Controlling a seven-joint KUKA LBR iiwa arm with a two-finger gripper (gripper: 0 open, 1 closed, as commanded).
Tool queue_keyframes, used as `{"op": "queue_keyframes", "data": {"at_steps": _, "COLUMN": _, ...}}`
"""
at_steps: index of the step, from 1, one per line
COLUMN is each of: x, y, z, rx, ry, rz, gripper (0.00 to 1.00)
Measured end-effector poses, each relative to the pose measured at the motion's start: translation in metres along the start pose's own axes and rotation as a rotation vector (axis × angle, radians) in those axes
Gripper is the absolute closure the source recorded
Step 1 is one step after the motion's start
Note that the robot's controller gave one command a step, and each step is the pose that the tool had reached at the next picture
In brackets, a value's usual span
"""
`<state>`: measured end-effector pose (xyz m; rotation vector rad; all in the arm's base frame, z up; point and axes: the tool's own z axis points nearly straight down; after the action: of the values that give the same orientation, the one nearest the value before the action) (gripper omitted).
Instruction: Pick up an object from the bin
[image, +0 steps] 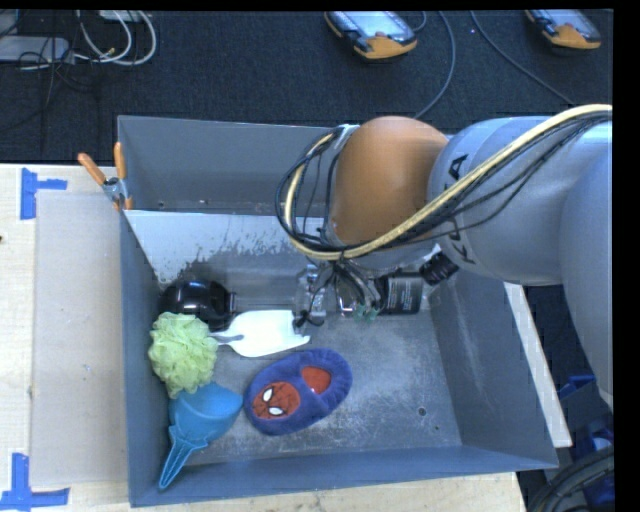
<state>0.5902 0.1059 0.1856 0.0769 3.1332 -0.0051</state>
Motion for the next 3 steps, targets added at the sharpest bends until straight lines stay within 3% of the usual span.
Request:
{"op": "queue_keyframes", "data": {"at_steps": 1, "x": -0.011, "y": -0.023, "z": 0.026, "rx": 0.001, "ry": 0.002, "rz": -0.077, "gripper": 1.00}}
{"op": "queue_keyframes", "data": {"at_steps": 2, "x": 0.009, "y": -0.038, "z": 0.055, "rx": 0.002, "ry": 0.006, "rz": -0.180, "gripper": 1.00}}
{"op": "queue_keyframes", "data": {"at_steps": 3, "x": 0.078, "y": -0.005, "z": 0.056, "rx": 0.000, "ry": 0.011, "rz": -0.379, "gripper": 1.00}}
